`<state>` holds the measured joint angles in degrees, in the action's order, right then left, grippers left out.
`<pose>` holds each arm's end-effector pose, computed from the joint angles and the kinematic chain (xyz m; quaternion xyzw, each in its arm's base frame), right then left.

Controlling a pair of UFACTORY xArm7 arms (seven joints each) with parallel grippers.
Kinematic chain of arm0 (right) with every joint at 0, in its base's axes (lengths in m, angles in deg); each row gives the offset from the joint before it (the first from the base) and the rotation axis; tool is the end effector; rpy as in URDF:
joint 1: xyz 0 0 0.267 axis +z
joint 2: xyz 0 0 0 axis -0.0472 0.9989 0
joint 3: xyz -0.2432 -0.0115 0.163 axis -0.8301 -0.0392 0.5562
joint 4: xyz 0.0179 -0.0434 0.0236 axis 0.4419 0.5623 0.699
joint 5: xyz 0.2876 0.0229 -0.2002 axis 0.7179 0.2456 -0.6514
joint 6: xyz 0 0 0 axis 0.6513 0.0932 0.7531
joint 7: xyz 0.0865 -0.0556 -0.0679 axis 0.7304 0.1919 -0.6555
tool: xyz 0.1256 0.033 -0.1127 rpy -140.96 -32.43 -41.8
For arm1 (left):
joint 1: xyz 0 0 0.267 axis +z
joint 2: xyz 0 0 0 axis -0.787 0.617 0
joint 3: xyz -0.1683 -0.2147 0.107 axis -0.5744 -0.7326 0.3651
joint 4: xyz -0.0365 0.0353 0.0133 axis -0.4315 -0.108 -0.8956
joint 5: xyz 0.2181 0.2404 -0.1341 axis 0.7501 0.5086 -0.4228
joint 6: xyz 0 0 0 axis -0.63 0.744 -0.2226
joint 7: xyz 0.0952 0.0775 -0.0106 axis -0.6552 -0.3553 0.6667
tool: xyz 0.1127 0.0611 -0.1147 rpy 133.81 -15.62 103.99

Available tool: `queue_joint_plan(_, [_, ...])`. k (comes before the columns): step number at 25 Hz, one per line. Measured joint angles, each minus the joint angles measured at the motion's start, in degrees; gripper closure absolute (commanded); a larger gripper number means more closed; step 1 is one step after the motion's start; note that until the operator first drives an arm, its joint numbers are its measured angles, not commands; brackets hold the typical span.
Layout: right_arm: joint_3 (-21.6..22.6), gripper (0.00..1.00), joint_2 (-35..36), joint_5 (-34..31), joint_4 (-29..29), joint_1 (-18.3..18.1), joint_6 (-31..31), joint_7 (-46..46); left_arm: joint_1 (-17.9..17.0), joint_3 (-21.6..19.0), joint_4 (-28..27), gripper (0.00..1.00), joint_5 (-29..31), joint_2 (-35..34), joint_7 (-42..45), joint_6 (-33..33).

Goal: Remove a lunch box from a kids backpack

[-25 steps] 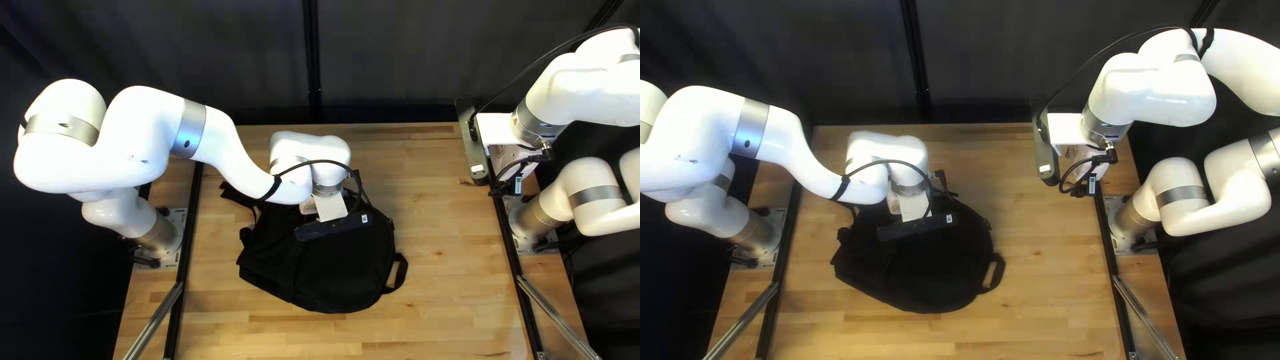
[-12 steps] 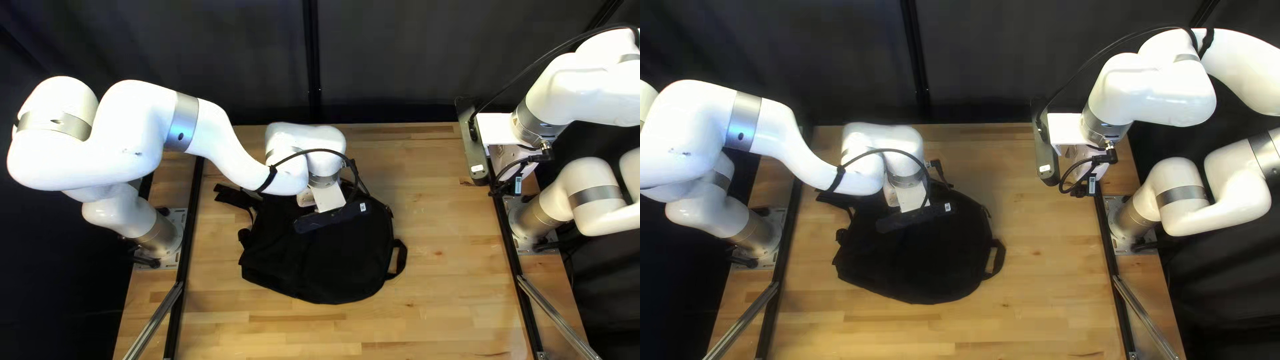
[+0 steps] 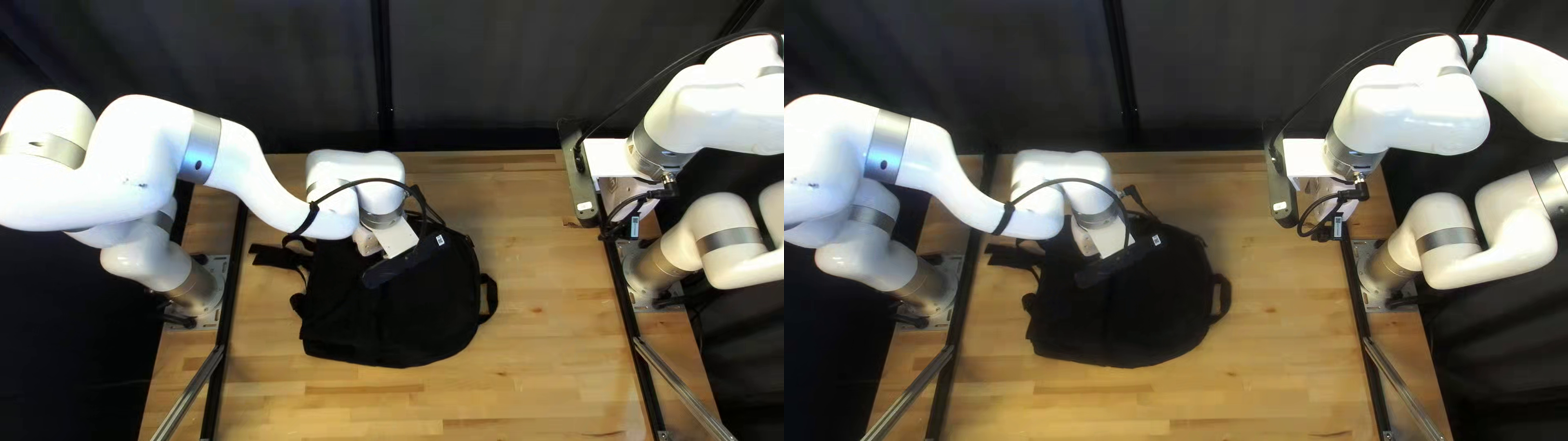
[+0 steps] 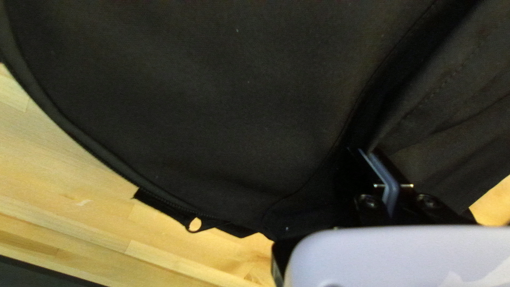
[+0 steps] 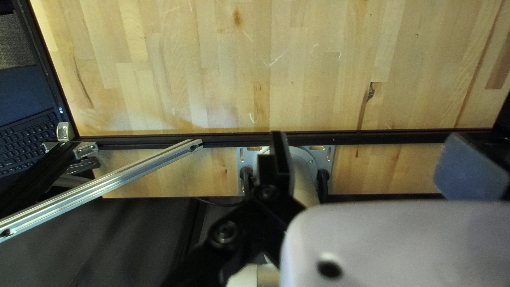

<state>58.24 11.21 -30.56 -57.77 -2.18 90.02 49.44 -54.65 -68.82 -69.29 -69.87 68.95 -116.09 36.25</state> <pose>0.2571 0.0031 0.3110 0.9998 0.0121 0.0118 0.0115 0.4417 0.0116 0.1404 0.8644 -0.5022 0.0003 0.0235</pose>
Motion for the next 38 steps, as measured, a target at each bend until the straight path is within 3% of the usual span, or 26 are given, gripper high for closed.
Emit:
queue_joint_plan(7, [1.9,0.0,2.8,-2.1,9.2,1.3,-18.1,-1.4,-0.4,-0.4,1.9,1.0,-0.2,-2.5,-0.1,-1.2])
queue_joint_plan(15, [-2.6,0.0,8.6,-3.4,17.0,1.0,-36.8,-8.6,-0.6,-0.5,2.7,1.0,-0.7,-4.0,-1.2,-2.5])
queue_joint_plan(19, [-4.9,0.0,9.8,-2.5,18.2,0.8,-39.0,-10.7,-0.6,-0.5,2.1,1.0,-0.7,-3.8,-1.8,-2.4])
queue_joint_plan(30, [-4.8,0.0,9.9,-2.5,18.7,0.8,-39.7,-11.0,-0.7,-0.6,1.0,1.0,-1.1,-2.7,-1.8,-3.0])
queue_joint_plan(34, [-6.3,0.0,14.5,-3.5,20.5,1.0,-50.0,-15.0,-0.6,-0.4,-1.0,1.0,-2.4,-0.7,-3.5,-2.8])
queue_joint_plan(38, [-10.9,0.0,22.3,-3.0,22.1,2.4,-63.0,-24.4,0.0,0.1,-2.4,1.0,-3.9,1.2,-6.0,-2.9])
